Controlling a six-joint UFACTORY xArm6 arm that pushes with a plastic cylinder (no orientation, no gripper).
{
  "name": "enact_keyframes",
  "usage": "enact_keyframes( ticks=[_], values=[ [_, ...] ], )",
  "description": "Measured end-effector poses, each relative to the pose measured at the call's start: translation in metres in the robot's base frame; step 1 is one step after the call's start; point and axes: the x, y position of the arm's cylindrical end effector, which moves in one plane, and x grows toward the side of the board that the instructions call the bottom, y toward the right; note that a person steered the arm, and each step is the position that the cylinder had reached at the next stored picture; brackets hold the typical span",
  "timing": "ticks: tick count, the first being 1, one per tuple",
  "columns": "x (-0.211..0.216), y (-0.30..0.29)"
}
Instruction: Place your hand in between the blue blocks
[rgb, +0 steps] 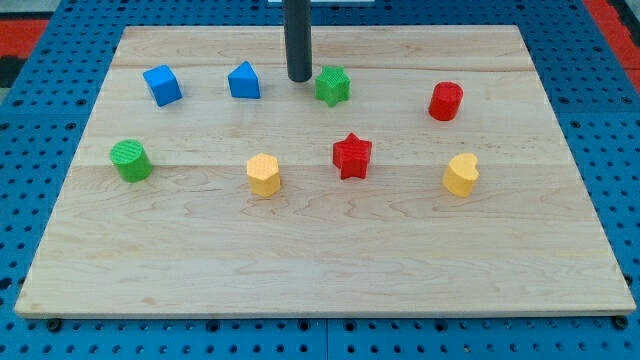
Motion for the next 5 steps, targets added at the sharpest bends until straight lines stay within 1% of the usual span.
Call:
enact_keyframes(
  ticks=[1,2,3,4,5],
  values=[
    [0.021,-0.023],
    [0.044,-0.062],
    [0.036,-0.113],
    [0.0,-0.11],
    [-0.012,-0.04]
  ],
)
